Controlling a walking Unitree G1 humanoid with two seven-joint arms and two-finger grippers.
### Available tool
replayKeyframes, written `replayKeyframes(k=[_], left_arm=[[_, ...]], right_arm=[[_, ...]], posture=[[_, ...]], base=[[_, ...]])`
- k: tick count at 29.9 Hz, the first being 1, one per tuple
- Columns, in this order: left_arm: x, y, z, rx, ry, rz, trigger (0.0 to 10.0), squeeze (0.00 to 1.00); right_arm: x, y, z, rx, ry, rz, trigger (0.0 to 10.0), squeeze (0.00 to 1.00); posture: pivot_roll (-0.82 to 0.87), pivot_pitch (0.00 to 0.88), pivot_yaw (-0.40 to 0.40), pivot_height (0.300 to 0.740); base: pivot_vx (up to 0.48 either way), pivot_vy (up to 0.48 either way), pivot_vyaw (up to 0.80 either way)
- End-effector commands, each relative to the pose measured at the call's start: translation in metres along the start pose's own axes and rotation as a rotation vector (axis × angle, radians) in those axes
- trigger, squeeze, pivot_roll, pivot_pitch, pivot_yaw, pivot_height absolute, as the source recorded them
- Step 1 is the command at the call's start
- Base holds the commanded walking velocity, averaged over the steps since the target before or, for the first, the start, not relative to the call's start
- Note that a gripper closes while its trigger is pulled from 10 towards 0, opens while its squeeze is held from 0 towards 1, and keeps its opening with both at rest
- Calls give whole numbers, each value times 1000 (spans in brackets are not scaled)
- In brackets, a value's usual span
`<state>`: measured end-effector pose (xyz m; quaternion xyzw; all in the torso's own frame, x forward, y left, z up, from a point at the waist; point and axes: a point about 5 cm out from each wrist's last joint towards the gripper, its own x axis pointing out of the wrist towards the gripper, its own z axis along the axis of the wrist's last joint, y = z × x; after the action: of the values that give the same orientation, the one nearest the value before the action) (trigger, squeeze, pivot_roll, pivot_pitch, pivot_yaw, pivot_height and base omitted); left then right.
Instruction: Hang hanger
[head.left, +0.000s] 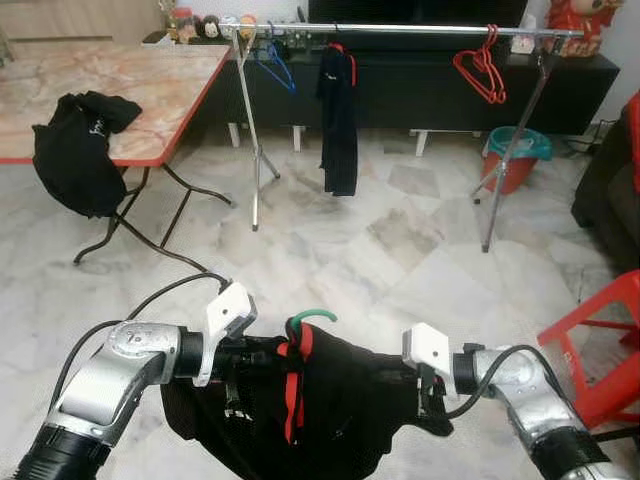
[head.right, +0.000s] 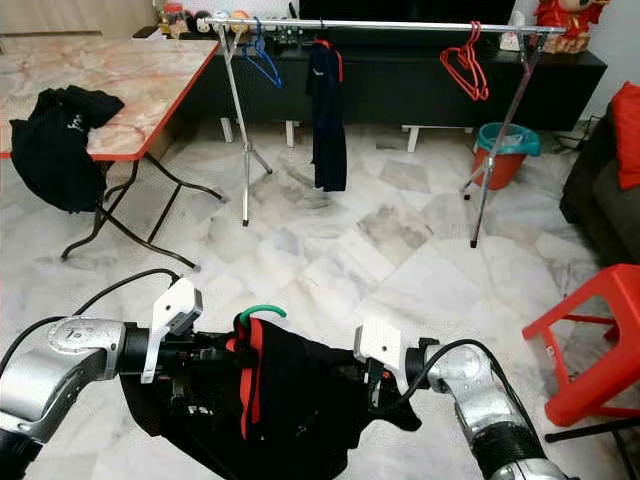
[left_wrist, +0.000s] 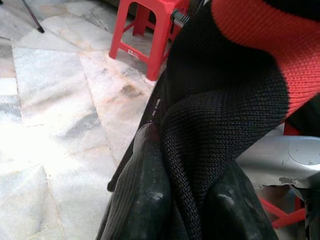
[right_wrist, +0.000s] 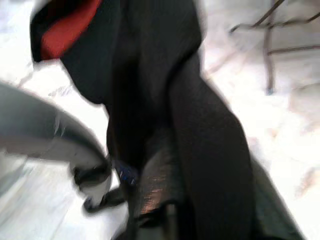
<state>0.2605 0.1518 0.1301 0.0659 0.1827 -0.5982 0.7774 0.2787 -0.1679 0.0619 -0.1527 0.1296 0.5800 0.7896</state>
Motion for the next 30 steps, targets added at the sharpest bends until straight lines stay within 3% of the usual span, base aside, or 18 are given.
replayKeyframes(k=[1,8,18,25,30], left_arm=[[3,-4,5,13,-27,-23,0,0],[3,-4,4,3,-20,-29,0,0],[-1,11,3,11,11,-4,0,0],[4,22,5,22,12,-9,0,0],[4,26,6,35,19,-17,0,0]], right_arm=[[8,1,12,-23,-59,9,10000,1000],[4,-4,13,-34,-52,-48,10000,1000],[1,-24,24,-54,-84,-190,10000,1000],[8,-23,29,-43,-125,-188,10000,1000],[9,-17,27,-26,-119,-95,10000,1000]], posture=[[52,0,50,740],[49,0,61,740],[38,0,93,740],[26,0,109,740],[24,0,110,740]], base=[[0,0,0],[0,0,0],[0,0,0],[0,0,0],[0,0,0]])
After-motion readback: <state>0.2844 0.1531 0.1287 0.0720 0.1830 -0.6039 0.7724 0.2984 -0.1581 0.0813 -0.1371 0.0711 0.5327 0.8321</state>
